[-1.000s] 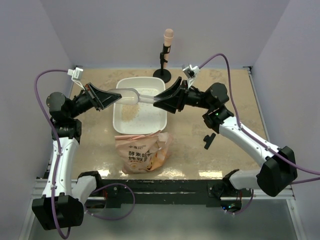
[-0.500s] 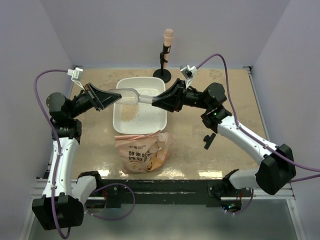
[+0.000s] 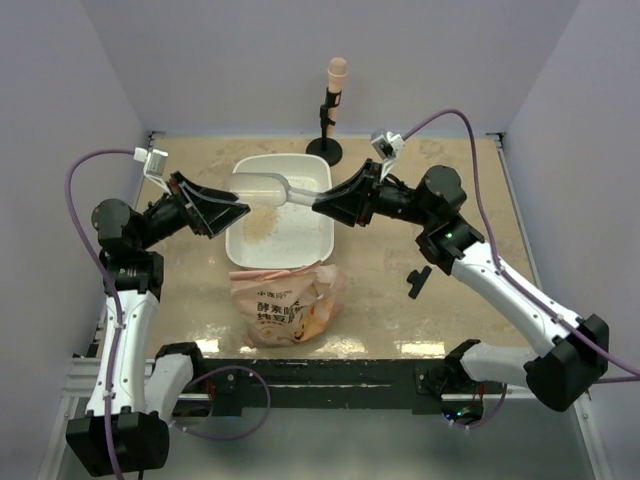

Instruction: Fill the litter box with clean litter

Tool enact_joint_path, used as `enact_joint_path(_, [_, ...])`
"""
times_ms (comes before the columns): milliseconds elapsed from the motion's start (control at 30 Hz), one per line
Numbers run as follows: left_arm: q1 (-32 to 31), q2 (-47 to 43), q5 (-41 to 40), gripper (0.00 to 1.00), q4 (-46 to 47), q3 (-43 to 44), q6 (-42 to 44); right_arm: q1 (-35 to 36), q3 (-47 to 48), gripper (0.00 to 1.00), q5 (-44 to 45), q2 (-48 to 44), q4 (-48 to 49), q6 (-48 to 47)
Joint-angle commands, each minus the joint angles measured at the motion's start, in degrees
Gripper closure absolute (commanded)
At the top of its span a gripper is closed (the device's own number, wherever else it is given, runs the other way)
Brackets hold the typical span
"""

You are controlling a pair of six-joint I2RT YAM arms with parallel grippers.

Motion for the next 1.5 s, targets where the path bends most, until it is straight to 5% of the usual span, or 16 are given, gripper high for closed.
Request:
enact_joint_path(0, [-1.57, -1.57, 1.82, 0.00, -0.96, 0.54, 8.01, -0.05, 6.59, 1.00, 11.32, -7.12, -18.16, -8.61])
enact_joint_path(200, [-9.29, 0.44, 12.72, 0.00, 1.95, 1.94, 15.81, -0.58, 15.20, 1.00, 24.52, -8.80, -45.32, -15.56])
enact_joint_path(433, [-21.67, 5.98, 18.44, 0.00, -32.19, 12.14, 46.92, -0.67, 17.84, 1.00, 24.70, -9.76, -57.03, -18.81])
enact_joint_path(567, [-29.14, 11.50, 7.92, 0.00, -49.63, 18.64, 62.39, -0.58, 18.03, 1.00, 26.11, -11.61, -60.55, -19.61])
enact_joint_path(733, [-33.39, 15.03, -5.96, 0.00, -58.07, 23.66, 64.53, -0.58, 14.95, 1.00, 26.02, -13.19, -60.29, -18.64])
enact_joint_path(933, [-34.01, 15.31, -13.62, 0.00, -64.93, 27.26, 62.77, -0.67, 14.33, 1.00, 27.16, -15.74, -62.05, -18.90])
enact_joint_path(1467, [-34.54, 8.89, -14.61, 0.00, -71.10, 24.11, 56.44, -0.58, 14.94, 1.00, 25.58, -18.03, -67.76, -18.47])
